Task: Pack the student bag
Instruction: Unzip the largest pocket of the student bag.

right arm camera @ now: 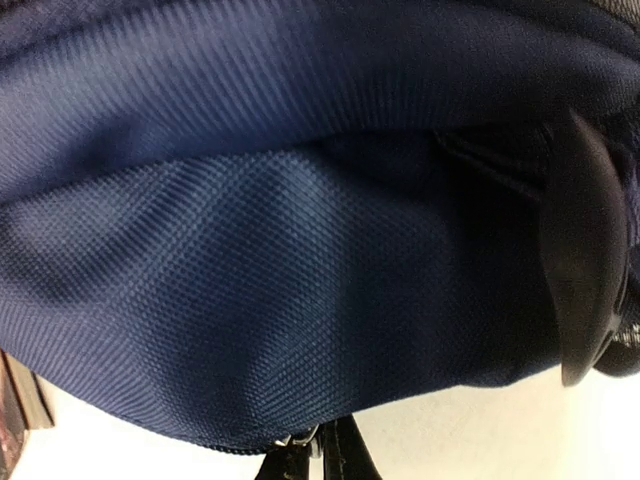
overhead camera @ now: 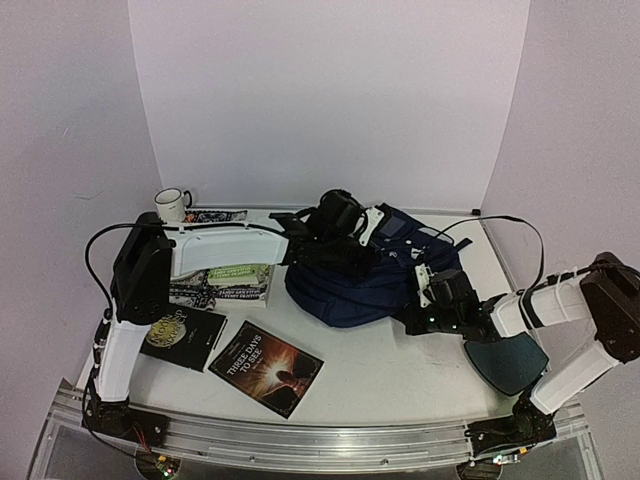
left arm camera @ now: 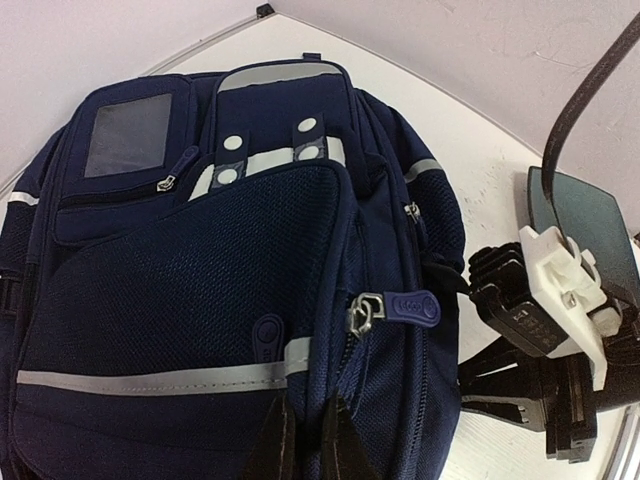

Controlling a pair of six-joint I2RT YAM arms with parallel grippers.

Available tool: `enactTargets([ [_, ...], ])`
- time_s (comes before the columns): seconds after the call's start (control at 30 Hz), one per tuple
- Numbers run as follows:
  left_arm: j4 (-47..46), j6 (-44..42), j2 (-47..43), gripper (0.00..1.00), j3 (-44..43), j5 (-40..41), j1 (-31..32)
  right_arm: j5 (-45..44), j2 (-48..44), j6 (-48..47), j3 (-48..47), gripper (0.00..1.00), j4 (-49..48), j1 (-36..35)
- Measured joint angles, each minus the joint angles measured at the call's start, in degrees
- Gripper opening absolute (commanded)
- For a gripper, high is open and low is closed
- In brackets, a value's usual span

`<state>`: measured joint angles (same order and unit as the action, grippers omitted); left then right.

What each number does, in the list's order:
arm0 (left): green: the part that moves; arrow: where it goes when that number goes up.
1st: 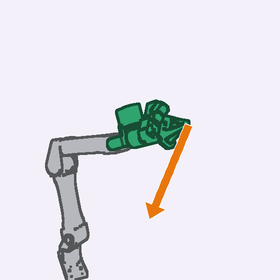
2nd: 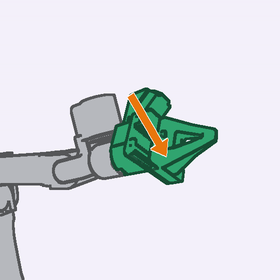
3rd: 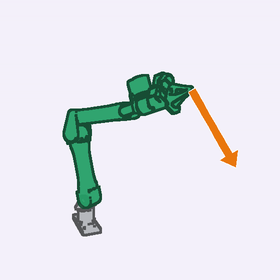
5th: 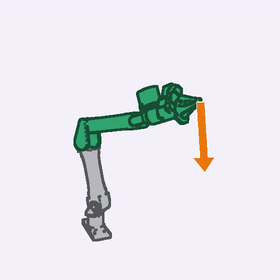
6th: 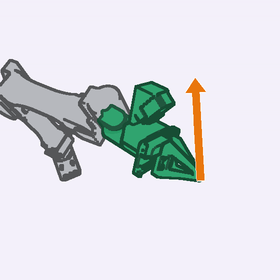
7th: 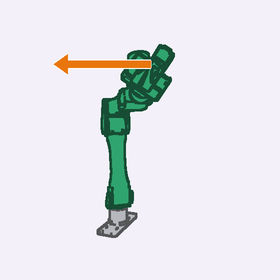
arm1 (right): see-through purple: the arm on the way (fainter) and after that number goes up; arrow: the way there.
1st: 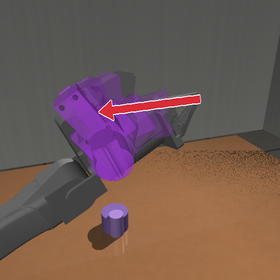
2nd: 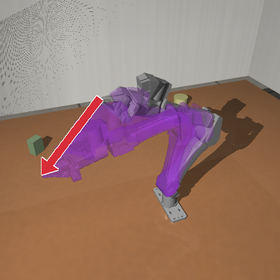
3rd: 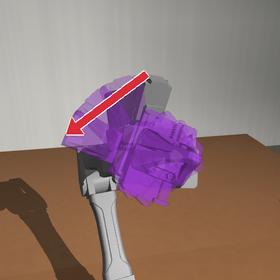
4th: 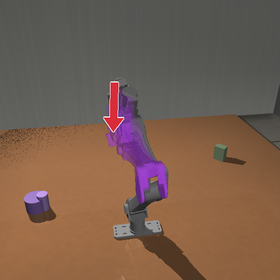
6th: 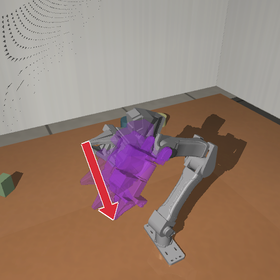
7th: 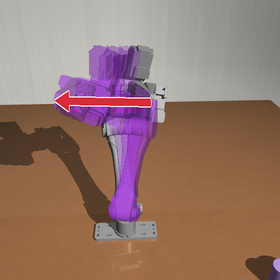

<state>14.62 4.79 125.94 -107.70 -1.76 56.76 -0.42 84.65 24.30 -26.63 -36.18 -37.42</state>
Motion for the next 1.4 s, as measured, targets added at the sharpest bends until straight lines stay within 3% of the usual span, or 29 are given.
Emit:
enactTargets([
  [0.27, -0.3, 0.2, 0.0, 0.0, 0.4, 0.3, 0.2, -0.9, -1.8, -0.1, -2.3, 0.18, 6.0, -2.0],
  [0.47, -1.6, 1.2, -0.4, 0.0, 1.8, -0.5, 0.2, -2.7, -1.8, 0.6, -4.5, 0.15, 9.4, -2.2],
  [0.6, -2.1, 1.4, -0.4, 0.0, 2.0, -0.7, 0.2, -3.9, -1.8, 1.5, -5.7, 0.01, 11.6, -2.3],
  [0.87, -1.9, 2.8, -0.5, 0.0, 2.0, -0.8, 0.2, -2.7, -1.8, 4.8, -8.0, 0.0, 14.7, -2.6],
  [1.13, 0.7, 4.6, -0.2, 0.0, -0.3, -2.0, -0.4, -4.2, -0.7, 6.0, -13.6, 0.04, 18.8, -7.8],
  [1.4, 1.3, 5.7, -0.2, 0.0, 0.0, -1.0, -1.0, -2.9, 0.1, 5.3, -14.7, 0.12, 19.3, -8.7],
])
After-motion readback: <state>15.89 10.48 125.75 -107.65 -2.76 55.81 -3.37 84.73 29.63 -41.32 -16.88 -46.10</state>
